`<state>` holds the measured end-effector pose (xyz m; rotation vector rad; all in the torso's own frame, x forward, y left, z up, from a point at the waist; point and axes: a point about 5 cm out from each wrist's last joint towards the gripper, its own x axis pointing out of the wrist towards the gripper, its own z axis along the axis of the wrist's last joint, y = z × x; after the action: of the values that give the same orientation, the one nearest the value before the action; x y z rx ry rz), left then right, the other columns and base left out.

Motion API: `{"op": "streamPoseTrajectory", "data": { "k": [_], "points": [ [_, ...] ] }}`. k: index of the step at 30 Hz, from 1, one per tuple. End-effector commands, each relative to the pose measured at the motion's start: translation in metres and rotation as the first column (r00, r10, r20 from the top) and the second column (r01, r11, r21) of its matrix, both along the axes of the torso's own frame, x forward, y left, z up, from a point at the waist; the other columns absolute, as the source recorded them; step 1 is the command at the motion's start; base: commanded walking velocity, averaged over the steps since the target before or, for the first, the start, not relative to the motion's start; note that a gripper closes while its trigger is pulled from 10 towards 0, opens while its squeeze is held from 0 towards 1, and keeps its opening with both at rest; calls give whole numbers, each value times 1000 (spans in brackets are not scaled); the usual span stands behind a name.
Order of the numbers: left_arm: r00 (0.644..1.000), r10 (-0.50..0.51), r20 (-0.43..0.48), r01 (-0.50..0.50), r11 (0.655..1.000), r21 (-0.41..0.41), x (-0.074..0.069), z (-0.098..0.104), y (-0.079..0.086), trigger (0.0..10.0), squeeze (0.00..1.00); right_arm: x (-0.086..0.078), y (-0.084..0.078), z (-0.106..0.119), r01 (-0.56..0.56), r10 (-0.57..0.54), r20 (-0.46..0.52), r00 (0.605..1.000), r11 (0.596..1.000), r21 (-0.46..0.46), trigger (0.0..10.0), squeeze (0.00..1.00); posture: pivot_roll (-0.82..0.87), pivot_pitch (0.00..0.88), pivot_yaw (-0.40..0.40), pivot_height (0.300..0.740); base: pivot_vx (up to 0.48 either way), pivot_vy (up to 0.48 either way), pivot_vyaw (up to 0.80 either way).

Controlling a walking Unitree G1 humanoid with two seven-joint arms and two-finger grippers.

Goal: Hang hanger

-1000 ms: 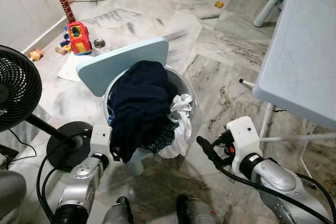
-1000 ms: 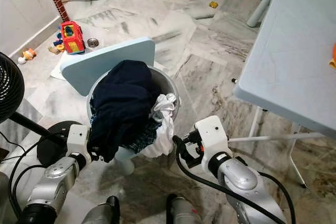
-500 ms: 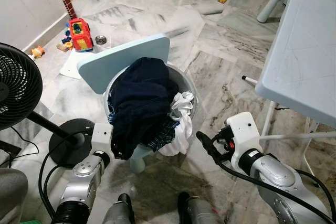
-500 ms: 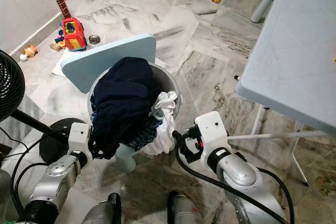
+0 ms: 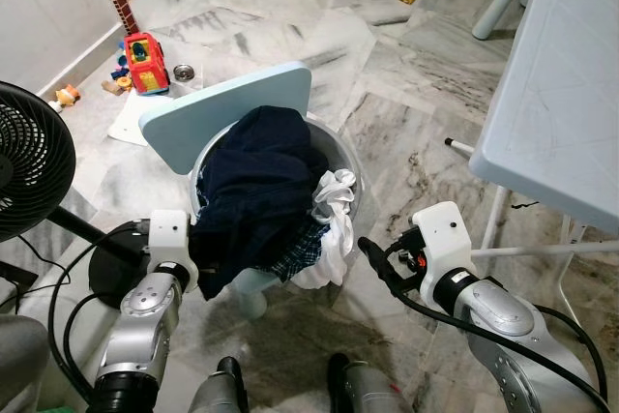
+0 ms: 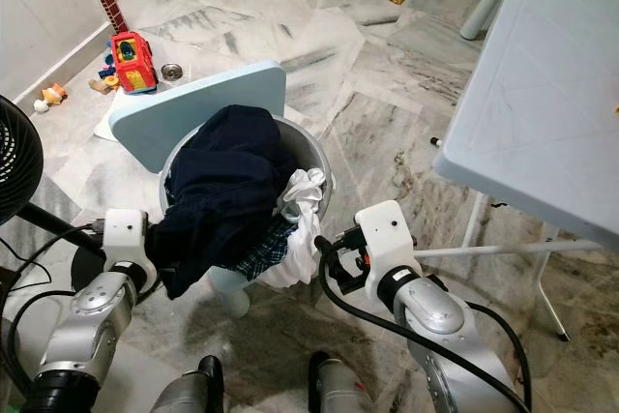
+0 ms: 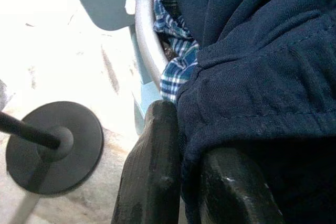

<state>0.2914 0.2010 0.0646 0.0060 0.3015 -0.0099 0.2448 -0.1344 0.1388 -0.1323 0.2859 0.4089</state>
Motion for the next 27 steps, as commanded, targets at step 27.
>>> {"op": "streamPoseTrajectory", "data": {
  "k": [27],
  "points": [
    [793,-610,-11,394,498,772,57,69,-32,0,0,6,3,-3,42,-43,37,998,999,27,10000,0,-150,228,5,740,0,0,0]
  ]
}}
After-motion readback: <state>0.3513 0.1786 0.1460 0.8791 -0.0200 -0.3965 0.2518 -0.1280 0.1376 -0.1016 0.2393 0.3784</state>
